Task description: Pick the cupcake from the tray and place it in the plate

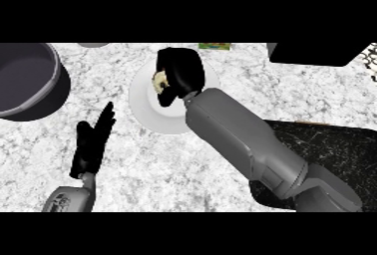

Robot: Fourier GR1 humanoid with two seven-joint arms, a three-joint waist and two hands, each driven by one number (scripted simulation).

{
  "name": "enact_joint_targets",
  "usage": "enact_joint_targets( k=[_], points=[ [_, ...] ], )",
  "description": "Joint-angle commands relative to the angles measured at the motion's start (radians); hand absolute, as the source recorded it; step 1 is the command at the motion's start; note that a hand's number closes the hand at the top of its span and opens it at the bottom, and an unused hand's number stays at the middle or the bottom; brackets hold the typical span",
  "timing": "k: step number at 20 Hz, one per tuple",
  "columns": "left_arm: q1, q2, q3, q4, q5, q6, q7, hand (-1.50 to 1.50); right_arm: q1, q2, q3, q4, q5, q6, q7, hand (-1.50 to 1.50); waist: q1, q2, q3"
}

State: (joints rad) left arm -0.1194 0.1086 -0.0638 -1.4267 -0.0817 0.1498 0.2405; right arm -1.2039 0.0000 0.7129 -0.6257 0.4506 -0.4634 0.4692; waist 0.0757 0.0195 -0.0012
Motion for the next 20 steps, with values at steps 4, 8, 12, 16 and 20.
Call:
enact_joint_targets(
  k=[4, 8, 12, 16, 20],
  points=[
    [-0.003, 0.005, 0.003, 0.006, 0.014, -0.026, -0.014, 0.00, 0.000, 0.000, -0.037, 0.180, -0.132, 0.134, -0.176, 1.50, 0.018, 0.010, 0.000],
    [-0.003, -0.019, -0.021, -0.023, -0.017, 0.009, 0.011, 0.00, -0.033, 0.000, -0.039, 0.258, -0.175, 0.316, -0.178, 1.50, 0.017, 0.006, 0.001],
    [0.018, -0.022, -0.015, 0.007, -0.014, 0.004, -0.031, 0.00, -0.001, 0.000, -0.046, 0.284, -0.213, 0.344, -0.289, -1.50, 0.017, 0.009, 0.001],
    [-0.008, 0.028, 0.032, -0.037, 0.029, -0.037, 0.006, 0.00, 0.018, 0.000, -0.082, 0.243, -0.256, 0.314, -0.431, -1.50, 0.012, 0.004, 0.002],
    [0.033, 0.013, 0.023, -0.015, 0.003, -0.007, -0.033, 0.00, 0.012, -0.004, -0.282, 0.192, -0.399, 0.236, -0.607, -1.50, -0.019, 0.004, 0.004]
  ],
)
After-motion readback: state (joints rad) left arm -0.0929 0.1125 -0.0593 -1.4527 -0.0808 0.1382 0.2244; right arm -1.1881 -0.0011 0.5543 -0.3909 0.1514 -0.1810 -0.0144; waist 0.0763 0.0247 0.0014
